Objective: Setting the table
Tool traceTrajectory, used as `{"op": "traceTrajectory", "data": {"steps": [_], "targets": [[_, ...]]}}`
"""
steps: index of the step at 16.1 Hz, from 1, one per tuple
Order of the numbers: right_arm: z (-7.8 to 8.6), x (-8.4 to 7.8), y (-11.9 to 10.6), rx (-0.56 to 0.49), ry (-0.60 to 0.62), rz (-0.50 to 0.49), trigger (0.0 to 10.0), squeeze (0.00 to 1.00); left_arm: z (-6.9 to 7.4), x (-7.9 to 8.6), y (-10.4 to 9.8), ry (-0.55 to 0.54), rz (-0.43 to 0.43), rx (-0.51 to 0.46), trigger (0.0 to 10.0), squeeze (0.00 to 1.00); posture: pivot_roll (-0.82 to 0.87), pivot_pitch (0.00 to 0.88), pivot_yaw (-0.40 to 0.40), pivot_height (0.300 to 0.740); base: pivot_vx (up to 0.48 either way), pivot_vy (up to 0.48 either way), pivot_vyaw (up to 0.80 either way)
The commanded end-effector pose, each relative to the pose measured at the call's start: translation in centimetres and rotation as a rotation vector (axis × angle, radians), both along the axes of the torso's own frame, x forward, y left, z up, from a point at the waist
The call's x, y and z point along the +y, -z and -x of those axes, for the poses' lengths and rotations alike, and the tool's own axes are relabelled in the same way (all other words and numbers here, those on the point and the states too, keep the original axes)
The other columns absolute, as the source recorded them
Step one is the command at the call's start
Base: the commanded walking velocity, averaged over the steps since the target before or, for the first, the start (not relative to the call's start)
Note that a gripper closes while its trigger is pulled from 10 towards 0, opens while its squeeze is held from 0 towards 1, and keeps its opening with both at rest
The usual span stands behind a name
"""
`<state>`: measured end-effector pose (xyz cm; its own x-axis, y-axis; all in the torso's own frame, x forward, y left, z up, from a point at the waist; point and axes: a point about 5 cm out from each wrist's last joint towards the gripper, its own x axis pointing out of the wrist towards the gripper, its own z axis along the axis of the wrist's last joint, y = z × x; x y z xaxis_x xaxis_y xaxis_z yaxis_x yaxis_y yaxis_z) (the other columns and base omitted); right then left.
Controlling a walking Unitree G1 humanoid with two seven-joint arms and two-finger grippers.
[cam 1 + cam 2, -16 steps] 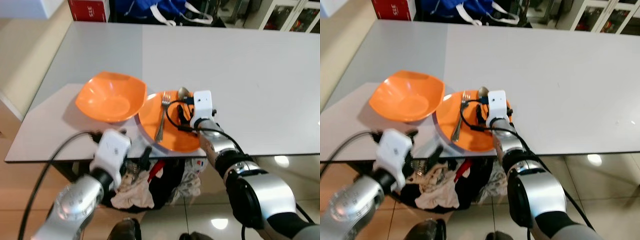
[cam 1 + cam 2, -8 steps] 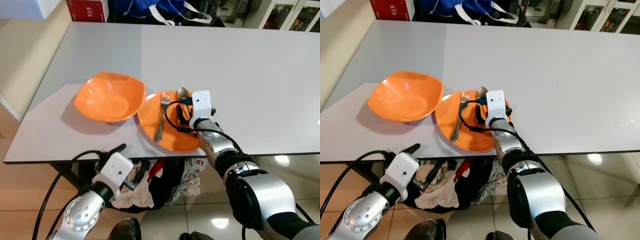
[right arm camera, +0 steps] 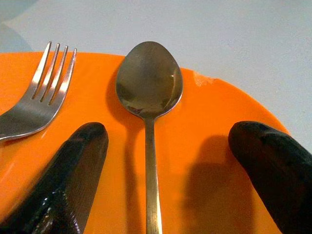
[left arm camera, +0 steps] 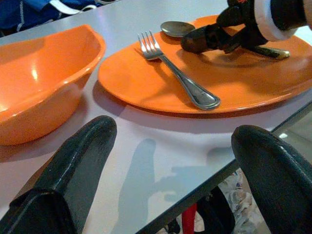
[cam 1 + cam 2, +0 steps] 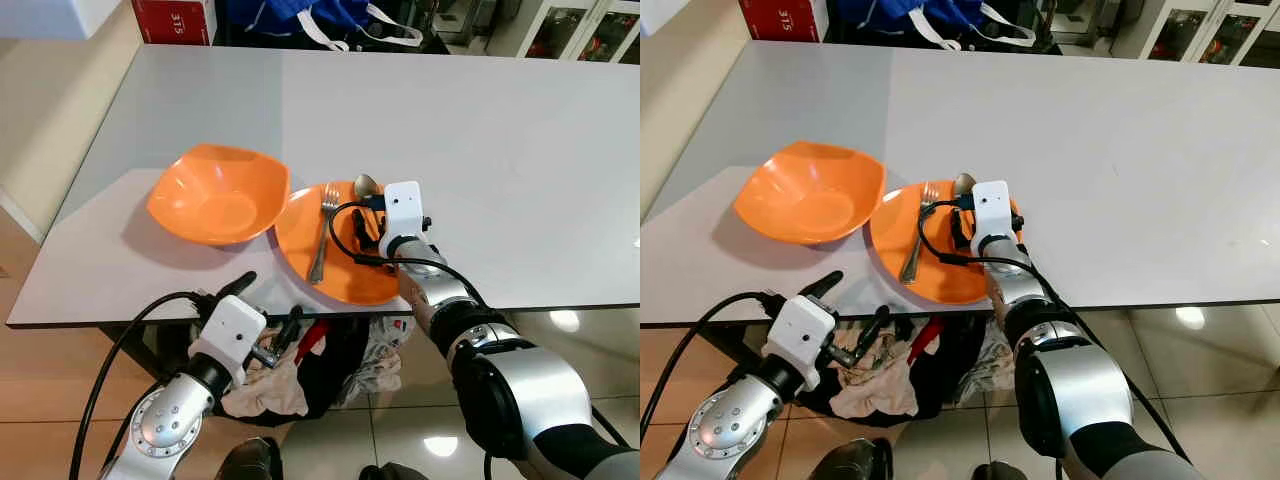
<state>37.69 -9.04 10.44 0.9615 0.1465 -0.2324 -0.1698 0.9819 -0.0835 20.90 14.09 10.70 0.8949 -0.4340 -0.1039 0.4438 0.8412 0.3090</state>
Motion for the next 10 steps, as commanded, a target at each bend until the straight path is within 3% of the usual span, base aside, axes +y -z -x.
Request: {"op": "traceTrajectory", "data": {"steps": [1,10], "targets": [[0.50,-0.33,1.06,0.037,0.010,-0.005,10.0,1.00,-0.06,0.12,0.11,-0.005,0.004,0.002,10.0,0.00,0.16,0.105,-0.027,0.740,0.000,0.000,0.00],[0.58,-0.28,1.00,0.008,-0.020,0.017,10.0,1.00,-0.60,-0.87,-0.48,-0.019,0.038,-0.009,10.0,0.00,0.13,0.111,-0.060,0.740,0.000,0.000,0.00]]}}
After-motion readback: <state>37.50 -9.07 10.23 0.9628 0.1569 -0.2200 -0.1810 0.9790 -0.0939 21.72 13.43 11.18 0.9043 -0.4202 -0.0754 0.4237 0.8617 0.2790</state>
